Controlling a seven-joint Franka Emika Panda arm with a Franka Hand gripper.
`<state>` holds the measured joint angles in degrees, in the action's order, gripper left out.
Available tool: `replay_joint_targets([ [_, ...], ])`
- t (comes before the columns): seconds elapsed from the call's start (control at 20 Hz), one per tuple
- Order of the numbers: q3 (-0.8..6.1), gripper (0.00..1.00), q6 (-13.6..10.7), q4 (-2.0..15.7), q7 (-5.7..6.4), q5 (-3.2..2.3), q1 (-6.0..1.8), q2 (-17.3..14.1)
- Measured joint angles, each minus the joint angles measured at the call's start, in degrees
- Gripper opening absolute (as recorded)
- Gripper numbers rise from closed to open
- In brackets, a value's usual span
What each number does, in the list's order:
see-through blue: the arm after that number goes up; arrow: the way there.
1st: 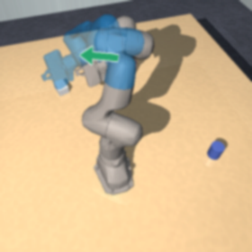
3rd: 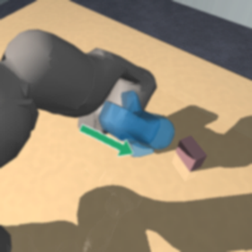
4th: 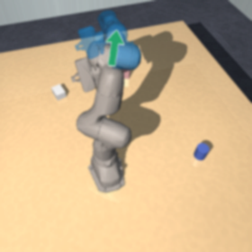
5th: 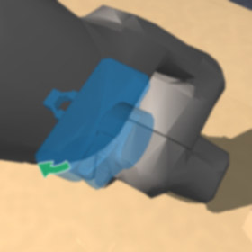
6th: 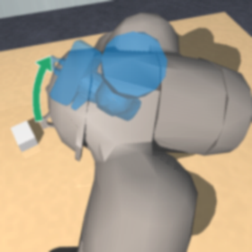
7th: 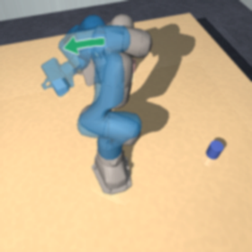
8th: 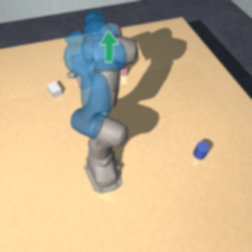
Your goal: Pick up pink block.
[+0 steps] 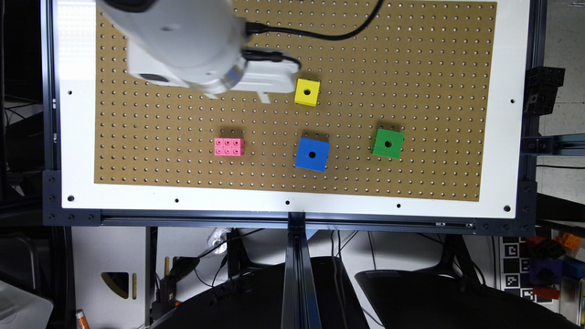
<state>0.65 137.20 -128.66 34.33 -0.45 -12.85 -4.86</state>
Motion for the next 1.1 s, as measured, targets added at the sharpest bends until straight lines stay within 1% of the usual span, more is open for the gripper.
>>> replay_joint_targets([
  [0.05,0.0,1.0,0.0,1.19,-0.67,0.0,-0.62,-1.0],
  [0.1,0.01,1.0,0.0,2.71,-1.04,0.0,-1.03,-2.3],
  [0.15,0.02,1.0,0.0,4.03,-1.2,0.0,-1.17,-3.5],
  [0.25,0.06,1.0,-0.1,6.67,-1.22,0.0,-1.19,-6.0],
  [0.35,0.16,1.0,-0.2,8.33,-1.22,0.0,-1.19,-7.5],
  [0.4,0.24,1.0,-0.3,8.83,-1.22,0.0,-1.18,-7.9],
  [0.65,0.45,1.0,-0.3,9.67,-1.22,0.0,-1.16,-8.2],
  [0.85,0.49,1.0,-0.3,9.72,-1.22,0.0,-1.15,-8.4],
  [1.0,0.5,1.0,0.0,9.73,-1.22,0.0,-1.15,-9.5],
  [1.1,0.5,1.0,0.9,9.78,-1.22,0.0,-1.15,-11.0],
])
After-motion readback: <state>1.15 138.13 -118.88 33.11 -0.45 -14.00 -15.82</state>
